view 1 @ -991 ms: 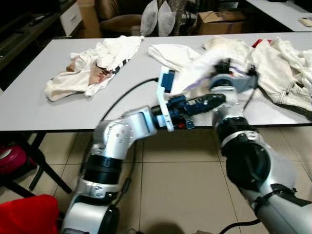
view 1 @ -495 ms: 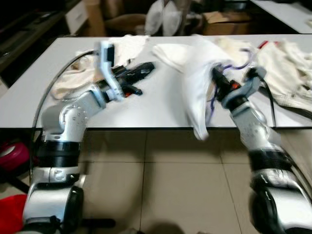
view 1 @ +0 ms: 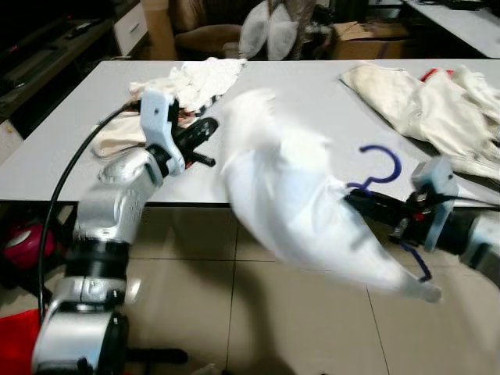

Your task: Hang hanger

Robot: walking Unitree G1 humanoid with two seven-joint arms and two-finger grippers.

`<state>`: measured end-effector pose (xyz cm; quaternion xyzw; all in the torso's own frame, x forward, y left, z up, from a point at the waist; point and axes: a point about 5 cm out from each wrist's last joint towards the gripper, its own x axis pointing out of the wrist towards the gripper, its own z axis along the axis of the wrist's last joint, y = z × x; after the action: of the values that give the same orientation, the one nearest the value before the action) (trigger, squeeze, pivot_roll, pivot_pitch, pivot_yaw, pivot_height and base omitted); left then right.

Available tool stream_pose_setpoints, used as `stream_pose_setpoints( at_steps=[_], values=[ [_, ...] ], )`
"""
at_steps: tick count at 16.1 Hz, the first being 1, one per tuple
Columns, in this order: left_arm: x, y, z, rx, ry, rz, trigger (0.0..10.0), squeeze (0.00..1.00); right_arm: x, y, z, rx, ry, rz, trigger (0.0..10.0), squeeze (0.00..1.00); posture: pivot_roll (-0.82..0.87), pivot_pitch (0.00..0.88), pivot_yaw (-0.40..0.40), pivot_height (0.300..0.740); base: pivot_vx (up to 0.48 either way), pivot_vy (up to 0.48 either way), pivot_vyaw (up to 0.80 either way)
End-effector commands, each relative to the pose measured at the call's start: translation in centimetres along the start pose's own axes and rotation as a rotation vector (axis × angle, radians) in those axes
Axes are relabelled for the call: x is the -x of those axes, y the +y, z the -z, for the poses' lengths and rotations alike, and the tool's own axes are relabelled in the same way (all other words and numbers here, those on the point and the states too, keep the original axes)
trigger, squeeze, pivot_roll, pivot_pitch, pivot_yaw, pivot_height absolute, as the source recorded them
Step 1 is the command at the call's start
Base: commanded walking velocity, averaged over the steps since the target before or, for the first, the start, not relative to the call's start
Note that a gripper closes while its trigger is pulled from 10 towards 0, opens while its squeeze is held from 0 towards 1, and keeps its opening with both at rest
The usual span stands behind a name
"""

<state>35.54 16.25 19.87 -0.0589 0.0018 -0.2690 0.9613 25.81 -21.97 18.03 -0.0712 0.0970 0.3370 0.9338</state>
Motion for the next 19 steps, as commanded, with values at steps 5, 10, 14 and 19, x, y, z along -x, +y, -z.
stream_pose_setpoints(
  at_steps=[5,10,14,19],
  values=[
    [3.6,-1.6,4.8,-0.049,0.030,-0.097,10.0,0.00,-0.7,2.5,-0.5,-0.005,-0.200,0.283,10.0,0.00,-0.24,0.000,0.070,0.740,0.000,-0.066,0.00],
    [5.6,-2.9,6.4,-0.101,0.076,-0.135,10.0,0.00,-1.9,5.9,2.5,-0.092,-0.129,0.205,10.0,0.00,-0.21,0.000,0.049,0.740,0.000,-0.477,0.77],
    [5.8,-3.4,6.4,-0.089,0.078,-0.139,10.0,0.00,-2.0,6.3,3.1,-0.112,-0.124,0.209,10.0,0.00,-0.21,0.000,0.057,0.740,0.000,-0.480,0.80],
    [6.2,-3.9,6.7,-0.080,0.087,-0.147,10.0,0.00,-1.9,7.8,4.4,-0.116,-0.060,0.083,10.0,0.00,-0.21,0.000,0.061,0.740,0.000,-0.480,0.80]
  ],
)
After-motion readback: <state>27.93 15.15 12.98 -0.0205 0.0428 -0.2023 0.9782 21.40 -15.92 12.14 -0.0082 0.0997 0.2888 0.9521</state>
